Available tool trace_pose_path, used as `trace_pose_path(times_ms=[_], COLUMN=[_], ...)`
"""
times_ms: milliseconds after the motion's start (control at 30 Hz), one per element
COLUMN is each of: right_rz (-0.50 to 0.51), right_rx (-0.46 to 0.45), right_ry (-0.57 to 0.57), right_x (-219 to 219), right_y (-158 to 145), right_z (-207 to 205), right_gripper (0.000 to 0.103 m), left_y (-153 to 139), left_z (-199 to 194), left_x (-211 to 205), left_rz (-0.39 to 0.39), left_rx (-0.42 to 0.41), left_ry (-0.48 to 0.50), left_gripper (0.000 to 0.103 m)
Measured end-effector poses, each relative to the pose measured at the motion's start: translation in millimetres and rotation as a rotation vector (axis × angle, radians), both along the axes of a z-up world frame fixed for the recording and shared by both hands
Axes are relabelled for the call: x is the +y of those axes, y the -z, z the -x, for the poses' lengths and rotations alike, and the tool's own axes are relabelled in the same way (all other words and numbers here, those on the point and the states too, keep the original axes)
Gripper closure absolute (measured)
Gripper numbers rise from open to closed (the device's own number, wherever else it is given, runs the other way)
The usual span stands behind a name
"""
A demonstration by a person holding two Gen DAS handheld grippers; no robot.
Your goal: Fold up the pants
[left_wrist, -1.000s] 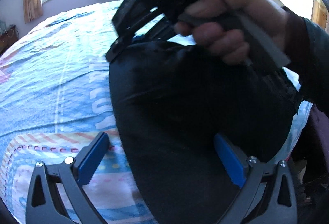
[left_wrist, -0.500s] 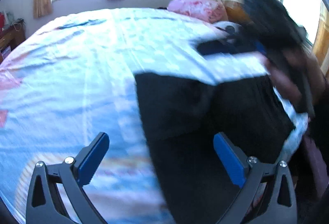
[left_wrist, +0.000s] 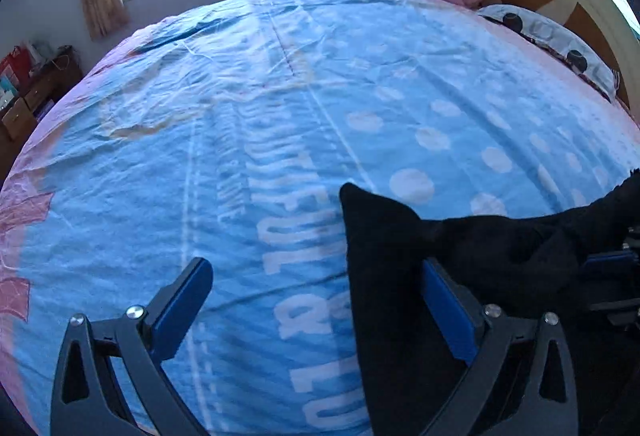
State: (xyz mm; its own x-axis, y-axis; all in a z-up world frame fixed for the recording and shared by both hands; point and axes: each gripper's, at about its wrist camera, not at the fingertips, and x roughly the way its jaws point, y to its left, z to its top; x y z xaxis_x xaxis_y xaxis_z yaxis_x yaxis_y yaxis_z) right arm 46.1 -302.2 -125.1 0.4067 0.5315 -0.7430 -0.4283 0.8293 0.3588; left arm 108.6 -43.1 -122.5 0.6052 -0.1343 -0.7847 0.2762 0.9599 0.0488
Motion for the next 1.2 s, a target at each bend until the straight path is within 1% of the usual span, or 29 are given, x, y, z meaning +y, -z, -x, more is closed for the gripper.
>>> trace_pose_path(times_ms=[67, 100, 167, 200, 233, 267, 300, 333, 367, 400, 467, 533, 567, 633, 700, 767, 833, 867, 900, 967, 1067, 1100, 1133, 1167, 1200], right_rz=[-0.03, -0.054, -0.11, -0.118, -0.121, -0.117, -0.113, -0.109, -0.097, -0.091, -0.085, -0.12, -0.119, -0.124, -0.165, -0.185, -0.164, -0.17, -0.196, -0.235, -0.23, -0.223, -0.211, -0.183, -0.158], right_rx=[-0.003, -0.004, -0.046, -0.077, -0.108, -0.118, -0.118, -0.116, -0.11, -0.102, -0.076, -0.037, -0.03, -0.028, -0.022, -0.02, -0.076, -0.091, -0.099, -0.094, -0.084, -0.081, -0.069, -0.047, -0.02], right_ry=[0.009, 0.023, 0.057, 0.077, 0.098, 0.113, 0.133, 0.151, 0.166, 0.178, 0.231, 0.245, 0.247, 0.241, 0.244, 0.262, 0.297, 0.29, 0.267, 0.235, 0.189, 0.169, 0.158, 0.16, 0.171], right_x=[-4.1, -8.7, -25.6, -32.7, -42.7, -50.4, -59.5, -67.4, -75.0, -80.2, -91.0, -99.2, -101.0, -104.2, -109.1, -113.5, -116.7, -117.2, -117.0, -113.4, -101.5, -95.2, -90.6, -86.8, -83.9], right_y=[0.2, -3.4, -17.4, -24.2, -30.6, -33.1, -33.0, -30.9, -26.1, -22.1, -14.0, -3.3, -1.3, 7.1, 9.7, 3.1, -13.7, -18.4, -22.7, -23.5, -20.1, -16.9, -12.6, -5.9, 1.9], right_z=[0.7, 1.4, 10.5, 17.8, 24.6, 29.0, 32.3, 33.4, 33.0, 30.7, 25.1, 19.1, 16.8, 15.5, 15.7, 24.3, 49.2, 57.1, 70.1, 91.7, 110.6, 118.0, 121.2, 123.5, 124.8], right_gripper=[0.059, 0.059, 0.058, 0.058, 0.058, 0.058, 0.058, 0.058, 0.058, 0.058, 0.058, 0.058, 0.059, 0.059, 0.059, 0.059, 0.058, 0.058, 0.058, 0.058, 0.058, 0.058, 0.058, 0.058, 0.058], left_y=[2.7, -2.4, -17.9, -29.4, -36.1, -42.5, -44.4, -43.3, -38.9, -34.6, -22.9, -10.2, -4.7, -0.8, -1.3, -10.0, -23.9, -30.0, -36.5, -41.1, -41.7, -38.3, -34.2, -27.3, -21.7], left_z=[-5.8, -3.5, 13.4, 24.2, 30.9, 37.7, 39.4, 39.6, 38.0, 36.1, 26.5, 12.1, 2.7, -5.1, -5.4, 5.2, 23.3, 31.3, 43.8, 58.6, 74.6, 81.7, 83.6, 84.7, 85.3], left_x=[-0.6, 2.7, 4.7, 4.7, 3.8, 0.3, -5.3, -13.0, -25.9, -34.9, -46.0, -49.8, -49.3, -47.4, -45.7, -40.1, -29.9, -24.8, -19.8, -18.6, -28.7, -35.5, -40.4, -46.0, -48.6], left_rz=[0.026, 0.031, 0.033, 0.044, 0.069, 0.111, 0.134, 0.137, 0.115, 0.085, 0.03, 0.023, 0.036, 0.06, 0.079, 0.106, 0.155, 0.193, 0.238, 0.253, 0.226, 0.215, 0.202, 0.175, 0.164], left_rx=[0.016, 0.015, -0.049, -0.097, -0.112, -0.117, -0.102, -0.082, -0.054, -0.045, -0.029, 0.017, 0.049, 0.085, 0.107, 0.076, 0.035, 0.023, 0.012, -0.005, -0.025, -0.028, -0.024, -0.012, -0.001], left_ry=[-0.014, -0.02, -0.039, -0.046, -0.039, -0.018, 0.009, 0.037, 0.071, 0.084, 0.079, 0.07, 0.065, 0.038, 0.03, 0.024, 0.022, 0.027, 0.036, 0.05, 0.081, 0.107, 0.123, 0.127, 0.125], left_gripper=[0.0, 0.0, 0.0, 0.0, 0.0, 0.0, 0.0, 0.0, 0.0, 0.0, 0.0, 0.0, 0.0, 0.0, 0.0, 0.0, 0.0, 0.0, 0.0, 0.0, 0.0, 0.0, 0.0, 0.0, 0.0])
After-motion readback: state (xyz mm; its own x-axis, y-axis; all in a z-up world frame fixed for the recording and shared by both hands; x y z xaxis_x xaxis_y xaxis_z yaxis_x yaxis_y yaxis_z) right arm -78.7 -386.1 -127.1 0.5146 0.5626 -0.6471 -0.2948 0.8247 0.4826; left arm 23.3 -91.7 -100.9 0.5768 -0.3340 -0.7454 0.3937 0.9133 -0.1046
